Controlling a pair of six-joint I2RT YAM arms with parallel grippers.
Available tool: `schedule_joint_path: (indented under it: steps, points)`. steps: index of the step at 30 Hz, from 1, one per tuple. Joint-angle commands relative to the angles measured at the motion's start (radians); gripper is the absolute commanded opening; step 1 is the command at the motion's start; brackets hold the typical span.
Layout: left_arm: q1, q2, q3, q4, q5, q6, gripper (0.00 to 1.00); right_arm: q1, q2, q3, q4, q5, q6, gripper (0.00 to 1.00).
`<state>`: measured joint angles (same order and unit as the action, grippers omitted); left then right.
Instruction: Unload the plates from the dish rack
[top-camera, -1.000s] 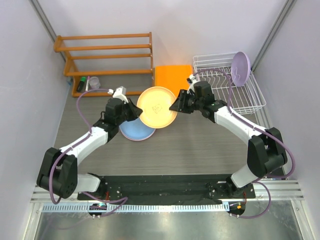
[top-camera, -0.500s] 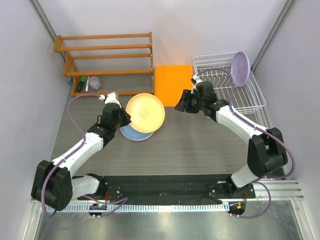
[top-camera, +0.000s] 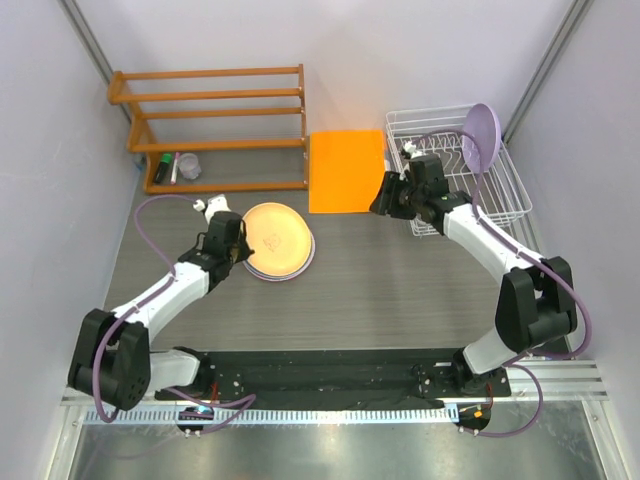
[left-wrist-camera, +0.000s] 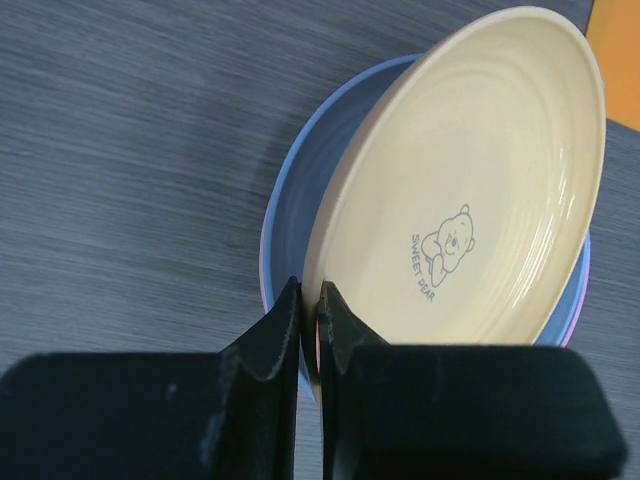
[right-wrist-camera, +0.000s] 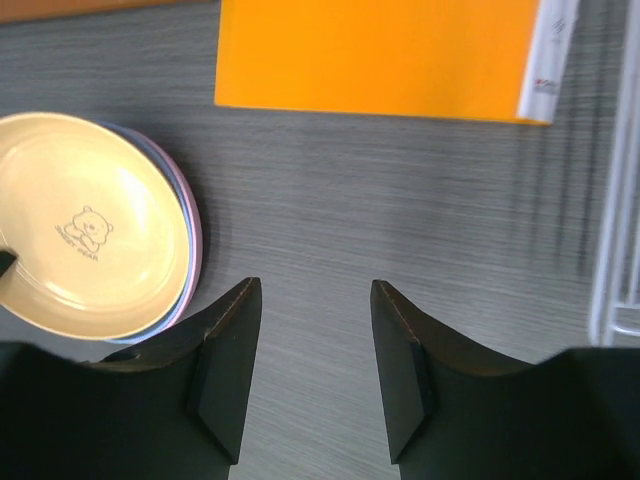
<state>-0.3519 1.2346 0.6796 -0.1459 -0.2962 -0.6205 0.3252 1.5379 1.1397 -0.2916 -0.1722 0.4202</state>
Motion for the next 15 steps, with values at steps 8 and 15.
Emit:
schedule_joint_path:
  steps: [8, 15]
  points:
    - [0.005, 0.057, 0.008, 0.069, -0.004, -0.008, 0.60, -0.106, -0.061, 0.161, -0.069, 0.209, -0.092, 0.58]
    - [0.005, -0.003, 0.043, 0.032, 0.011, 0.011, 0.89, -0.109, -0.007, 0.258, -0.063, 0.655, -0.208, 0.60]
